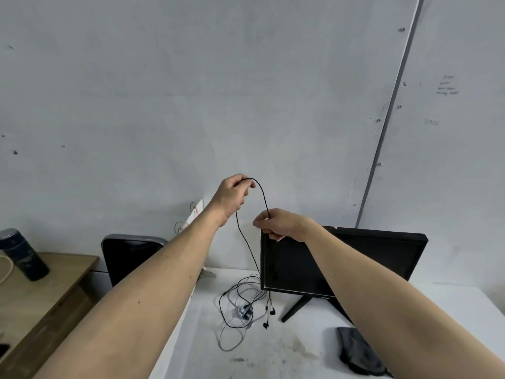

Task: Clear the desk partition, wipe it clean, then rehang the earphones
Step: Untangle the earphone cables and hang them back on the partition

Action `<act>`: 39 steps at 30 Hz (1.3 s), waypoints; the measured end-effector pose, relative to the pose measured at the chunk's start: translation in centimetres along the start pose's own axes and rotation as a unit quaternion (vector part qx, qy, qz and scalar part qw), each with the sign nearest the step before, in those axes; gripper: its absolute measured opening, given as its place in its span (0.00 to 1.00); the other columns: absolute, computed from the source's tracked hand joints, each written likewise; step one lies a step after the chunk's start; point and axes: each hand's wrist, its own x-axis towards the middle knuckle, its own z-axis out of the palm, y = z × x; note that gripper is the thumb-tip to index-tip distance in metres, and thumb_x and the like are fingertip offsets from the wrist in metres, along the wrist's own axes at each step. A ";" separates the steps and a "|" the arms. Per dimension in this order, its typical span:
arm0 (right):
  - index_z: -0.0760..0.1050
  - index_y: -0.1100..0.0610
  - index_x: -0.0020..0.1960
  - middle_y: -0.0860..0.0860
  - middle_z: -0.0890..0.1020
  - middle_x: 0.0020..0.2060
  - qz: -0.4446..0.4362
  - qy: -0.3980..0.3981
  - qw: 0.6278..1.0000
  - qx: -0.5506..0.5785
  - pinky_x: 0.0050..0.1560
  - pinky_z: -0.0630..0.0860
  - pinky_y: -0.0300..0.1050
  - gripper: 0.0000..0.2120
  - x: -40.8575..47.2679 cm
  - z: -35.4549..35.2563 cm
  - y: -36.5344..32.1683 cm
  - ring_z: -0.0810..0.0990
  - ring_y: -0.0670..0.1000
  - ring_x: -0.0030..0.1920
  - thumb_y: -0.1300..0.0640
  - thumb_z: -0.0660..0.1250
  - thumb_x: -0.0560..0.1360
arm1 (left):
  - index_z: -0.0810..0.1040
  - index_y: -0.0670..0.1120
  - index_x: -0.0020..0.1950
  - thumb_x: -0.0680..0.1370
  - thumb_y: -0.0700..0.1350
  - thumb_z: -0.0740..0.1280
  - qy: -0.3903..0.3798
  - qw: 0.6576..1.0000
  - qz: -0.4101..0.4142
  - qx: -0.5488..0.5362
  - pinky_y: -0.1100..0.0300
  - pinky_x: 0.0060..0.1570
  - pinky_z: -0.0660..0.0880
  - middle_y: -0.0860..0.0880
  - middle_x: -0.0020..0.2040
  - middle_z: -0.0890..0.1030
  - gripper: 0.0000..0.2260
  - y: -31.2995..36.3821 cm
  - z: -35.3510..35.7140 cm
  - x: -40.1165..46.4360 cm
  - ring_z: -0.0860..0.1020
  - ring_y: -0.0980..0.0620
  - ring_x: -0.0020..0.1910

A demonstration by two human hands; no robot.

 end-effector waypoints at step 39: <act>0.78 0.58 0.48 0.49 0.65 0.29 0.060 -0.102 0.993 0.012 0.29 0.61 0.40 0.12 -0.4 1.8 0.9 0.63 0.48 0.27 0.51 0.62 0.81 | 0.82 0.49 0.50 0.77 0.54 0.66 -0.255 0.920 -0.143 0.261 0.57 0.45 0.73 0.50 0.41 0.75 0.11 -7.5 -0.9 -3.0 0.72 0.51 0.41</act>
